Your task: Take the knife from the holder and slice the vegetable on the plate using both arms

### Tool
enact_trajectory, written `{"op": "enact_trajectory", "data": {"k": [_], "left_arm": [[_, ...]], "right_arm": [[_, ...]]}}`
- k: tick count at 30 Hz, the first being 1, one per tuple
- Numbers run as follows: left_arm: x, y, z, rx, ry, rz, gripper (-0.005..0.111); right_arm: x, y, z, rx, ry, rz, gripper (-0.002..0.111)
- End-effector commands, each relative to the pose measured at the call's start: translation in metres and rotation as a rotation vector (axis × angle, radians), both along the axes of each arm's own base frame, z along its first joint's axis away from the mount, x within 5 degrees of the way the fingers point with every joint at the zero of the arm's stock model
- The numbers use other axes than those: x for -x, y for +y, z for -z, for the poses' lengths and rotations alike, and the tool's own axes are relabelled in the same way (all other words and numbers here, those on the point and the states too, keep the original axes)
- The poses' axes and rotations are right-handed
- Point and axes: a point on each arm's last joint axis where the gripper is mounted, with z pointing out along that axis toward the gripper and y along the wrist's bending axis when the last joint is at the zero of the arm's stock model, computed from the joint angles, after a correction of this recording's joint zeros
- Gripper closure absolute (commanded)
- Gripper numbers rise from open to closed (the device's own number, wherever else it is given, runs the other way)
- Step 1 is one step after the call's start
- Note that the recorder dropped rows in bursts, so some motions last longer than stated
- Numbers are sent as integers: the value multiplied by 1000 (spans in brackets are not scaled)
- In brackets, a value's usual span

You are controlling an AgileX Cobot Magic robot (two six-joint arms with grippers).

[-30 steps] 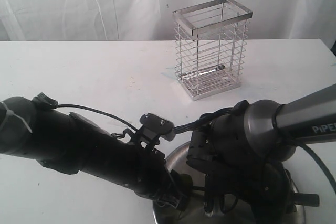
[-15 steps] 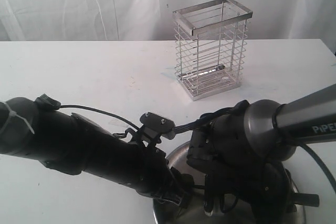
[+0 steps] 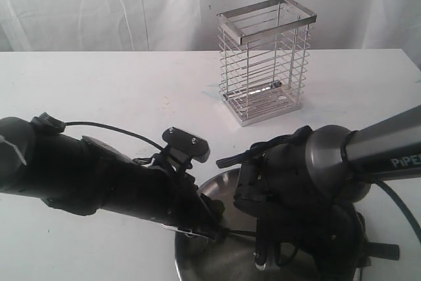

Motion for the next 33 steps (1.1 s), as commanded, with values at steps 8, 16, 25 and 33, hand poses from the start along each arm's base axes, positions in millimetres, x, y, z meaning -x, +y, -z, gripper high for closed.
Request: {"op": "enact_trajectory", "data": {"k": [8,16,25,33], "left_arm": [[4,-1,-7,47,13,16,103],[12,2,-4,36,26,51,103],[22,9,-13,46,5,80,103],[23,9,-20,62,-9,84,103]], "right_arm": [[0,-2,-2,23,-22,-2,108],[2,-3,-16,-35,-71,44,108],[3,-3,-24,-66,-87,54,108],[5,-3,-24,-74,-77,70,108]]}}
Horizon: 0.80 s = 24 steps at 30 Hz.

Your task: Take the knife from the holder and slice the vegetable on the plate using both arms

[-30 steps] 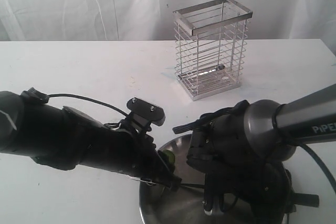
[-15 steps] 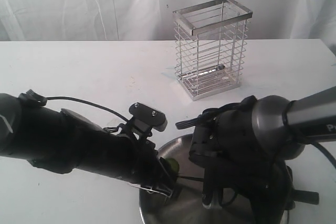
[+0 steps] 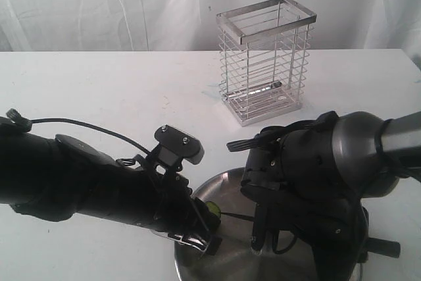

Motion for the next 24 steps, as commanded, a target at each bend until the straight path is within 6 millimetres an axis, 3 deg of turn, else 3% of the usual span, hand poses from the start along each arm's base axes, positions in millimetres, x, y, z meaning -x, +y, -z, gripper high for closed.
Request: {"op": "enact_trajectory", "data": {"k": [1,7,10,18,24], "left_arm": [[3,-1,-3,21,6,13,103],[3,0,-3,21,6,9,103],[-2,0,-11,20,-29,-15,103],[-9,-4,-53,104,-147,-30,103],[-8,-6,-53,119,-136,-11,103]], "right_arm": [[2,-2,-2,5,-3,7,108],[2,-1,-3,-3,-3,18,108],[4,0,-2,-15,12,37,108],[6,0,-1,-25,27,49,108],[12,6,-1,-29,36,23,108]]}}
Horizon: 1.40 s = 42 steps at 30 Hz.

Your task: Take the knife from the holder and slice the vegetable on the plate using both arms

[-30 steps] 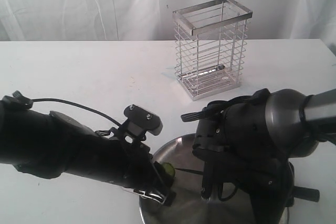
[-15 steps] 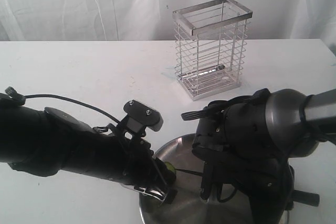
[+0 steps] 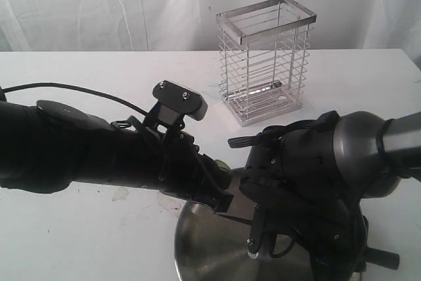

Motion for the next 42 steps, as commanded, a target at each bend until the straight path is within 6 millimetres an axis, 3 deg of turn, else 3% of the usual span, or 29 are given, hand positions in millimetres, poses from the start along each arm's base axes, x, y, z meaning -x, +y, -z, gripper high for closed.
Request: {"op": "enact_trajectory", "data": {"k": [1,5,7,10,13,18,22,28,36,42], "left_arm": [[3,-3,-4,37,17,21,103],[5,-5,-4,54,29,45,103],[8,-5,-2,66,48,71,103],[17,1,12,44,104,60,103],[30,16,36,-34,160,26,103],[30,20,40,-62,158,2,103],[24,21,21,-42,83,-32,103],[15,12,-28,73,-45,-24,103],[7,4,-50,128,-92,-13,103],[8,2,-50,138,-84,5,103]], "right_arm": [[6,3,-2,1,5,-18,108],[7,5,-2,-3,7,-20,108],[-4,13,-6,-54,-70,-59,108],[-26,22,-24,-95,-180,-63,108],[-49,19,-57,-193,-246,58,108],[-40,10,-59,-205,-165,87,108],[-23,0,-42,-193,-84,142,108],[1,-8,-42,-287,-21,177,108],[12,-5,-33,-367,55,194,108],[9,8,-29,-521,32,187,108]]}}
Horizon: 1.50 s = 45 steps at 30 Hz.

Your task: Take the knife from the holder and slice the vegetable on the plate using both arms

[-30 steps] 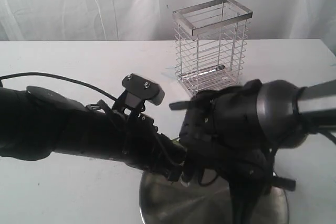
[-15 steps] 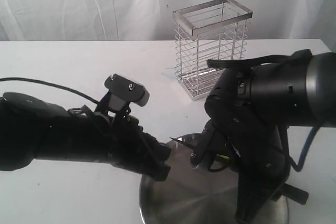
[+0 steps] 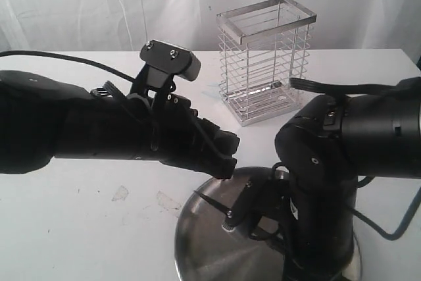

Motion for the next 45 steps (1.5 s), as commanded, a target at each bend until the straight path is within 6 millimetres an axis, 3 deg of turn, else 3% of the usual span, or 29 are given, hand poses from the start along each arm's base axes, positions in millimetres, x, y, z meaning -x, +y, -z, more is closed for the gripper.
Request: {"op": "enact_trajectory", "data": {"k": [1,5,8,14,19,22,26,31,37,45], "left_arm": [[5,-2,-3,41,24,35,103],[16,0,14,31,91,80,105],[25,7,32,-3,148,76,107],[30,14,44,-38,173,56,107],[30,14,44,-39,172,53,107],[27,15,35,-27,137,39,107],[17,26,4,27,47,-35,107],[9,38,-20,139,39,-51,107],[8,38,-26,193,53,-29,107],[11,36,-27,214,61,1,107]], "right_arm": [[-8,9,-1,-125,-88,4,108],[-37,11,-13,-238,-243,102,108],[-53,0,-26,-319,-254,238,108],[-42,-11,-35,-373,-201,233,108],[-31,-19,-26,-330,-159,222,108],[-23,-29,-15,-250,-127,191,108],[-13,-39,-3,-181,-101,200,108],[-3,-29,-5,-328,-25,165,108],[-2,-12,-10,-519,4,179,108],[-2,-7,-12,-575,4,189,108]]}}
